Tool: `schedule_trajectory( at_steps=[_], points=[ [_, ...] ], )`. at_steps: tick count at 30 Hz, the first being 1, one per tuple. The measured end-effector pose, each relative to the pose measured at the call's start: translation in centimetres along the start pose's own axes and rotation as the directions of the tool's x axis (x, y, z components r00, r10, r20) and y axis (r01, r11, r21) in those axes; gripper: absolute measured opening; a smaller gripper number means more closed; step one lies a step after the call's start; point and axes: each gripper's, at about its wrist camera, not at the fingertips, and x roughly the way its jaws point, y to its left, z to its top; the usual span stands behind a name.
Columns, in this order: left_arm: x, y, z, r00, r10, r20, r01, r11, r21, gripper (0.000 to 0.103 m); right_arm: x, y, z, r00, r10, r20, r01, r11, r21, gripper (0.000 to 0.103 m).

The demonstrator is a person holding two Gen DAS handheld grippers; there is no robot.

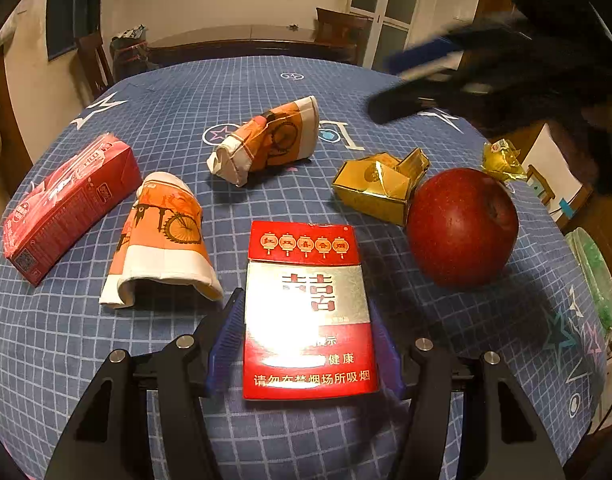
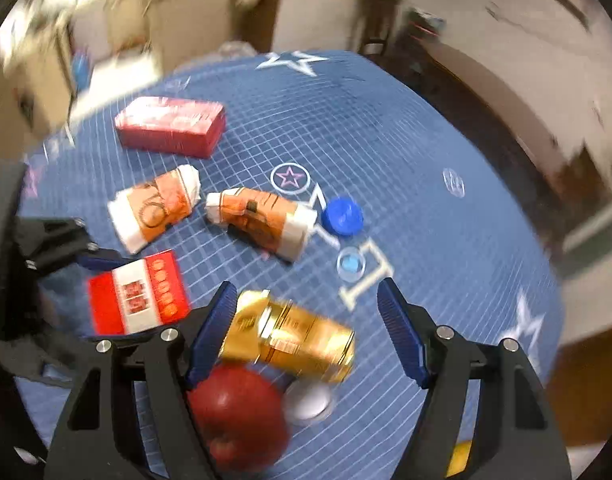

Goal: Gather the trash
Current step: 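Lower the left tool around the red cigarette pack, then grasp and lift the orange-white paper wrapper with the right tool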

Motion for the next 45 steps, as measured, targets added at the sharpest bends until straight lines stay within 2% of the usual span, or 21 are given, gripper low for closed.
schedule_trajectory(
  at_steps=[2,3,5,6,7,11,13,17,20,25,26,28,31,33,36,38,41,45],
  points=[
    [0.0,0.0,0.0,1.000,0.000,0.002,0.000,1.000,0.000,0.060,0.9,0.2,1.8,1.000,-0.024,-0.009,0.024,0.998,-0.066,0.069],
    [0.0,0.0,0.0,1.000,-0.002,0.003,0.002,1.000,-0.001,0.060,1.3,-0.1,2.2,1.000,-0.026,-0.016,0.025,0.998,-0.054,0.069],
    [0.0,0.1,0.0,1.000,-0.010,0.004,0.010,1.000,-0.005,0.060,2.4,-2.3,3.4,0.997,0.069,-0.032,-0.067,0.995,0.075,0.069],
    [0.0,0.2,-0.1,1.000,-0.014,0.004,0.014,1.000,-0.006,0.060,2.6,-2.8,3.6,0.994,0.106,-0.025,-0.103,0.990,0.098,0.069],
    [0.0,0.2,-0.1,1.000,-0.019,0.004,0.020,1.000,-0.006,0.060,2.8,-2.6,4.0,0.992,0.127,-0.014,-0.125,0.989,0.076,0.069],
    [-0.1,0.2,-0.1,0.999,-0.035,0.007,0.035,0.999,-0.011,0.060,2.7,0.5,5.1,0.997,0.069,-0.025,-0.072,0.988,-0.138,0.069],
    [-0.1,0.3,-0.1,0.999,-0.044,0.009,0.044,0.999,-0.015,0.060,3.2,2.1,5.6,0.999,0.013,-0.052,-0.025,0.968,-0.250,0.069],
    [0.0,0.6,0.0,0.999,-0.054,0.011,0.054,0.998,-0.024,0.061,6.0,4.0,5.7,0.989,-0.072,-0.132,0.019,0.931,-0.365,0.068],
    [-0.1,0.7,-0.1,0.998,-0.057,0.013,0.057,0.998,-0.028,0.061,7.6,4.3,5.7,0.983,-0.081,-0.163,0.014,0.927,-0.376,0.062],
    [-0.1,0.8,0.0,0.998,-0.062,0.017,0.063,0.997,-0.037,0.060,8.6,4.4,5.0,0.982,-0.061,-0.179,-0.005,0.937,-0.350,0.030],
    [-0.1,0.9,0.0,0.998,-0.064,0.018,0.064,0.997,-0.039,0.060,8.5,4.5,5.0,0.985,-0.055,-0.165,-0.004,0.942,-0.335,0.027],
    [-0.3,1.1,-0.1,0.998,-0.062,0.026,0.063,0.997,-0.050,0.060,7.2,4.2,4.7,0.993,-0.034,-0.116,0.001,0.961,-0.278,0.008],
    [-0.6,1.2,-0.2,0.998,-0.043,0.044,0.045,0.997,-0.056,0.060,4.0,3.1,4.0,1.000,-0.019,0.001,0.019,0.989,-0.147,0.007],
    [-0.8,1.2,-0.3,0.998,-0.029,0.055,0.032,0.998,-0.059,0.060,2.0,2.4,3.2,0.997,-0.014,0.075,0.018,0.998,-0.059,0.007],
    [-1.4,1.1,-0.4,0.997,-0.006,0.079,0.011,0.998,-0.060,0.059,-1.8,1.6,1.0,0.978,-0.049,0.203,0.030,0.995,0.094,0.007],
    [-1.8,1.1,-0.5,0.995,0.019,0.101,-0.012,0.998,-0.064,0.059,-3.7,1.5,-0.5,0.963,-0.080,0.257,0.036,0.985,0.171,0.007],
    [-2.6,1.1,-0.5,0.990,0.052,0.132,-0.042,0.996,-0.076,0.059,-6.9,2.4,-3.4,0.935,-0.140,0.326,0.040,0.955,0.295,0.007],
    [-3.7,0.1,-1.0,0.983,0.075,0.166,-0.062,0.994,-0.085,0.059,-8.7,3.4,-7.0,0.905,-0.230,0.357,0.065,0.906,0.417,0.007]
  ],
)
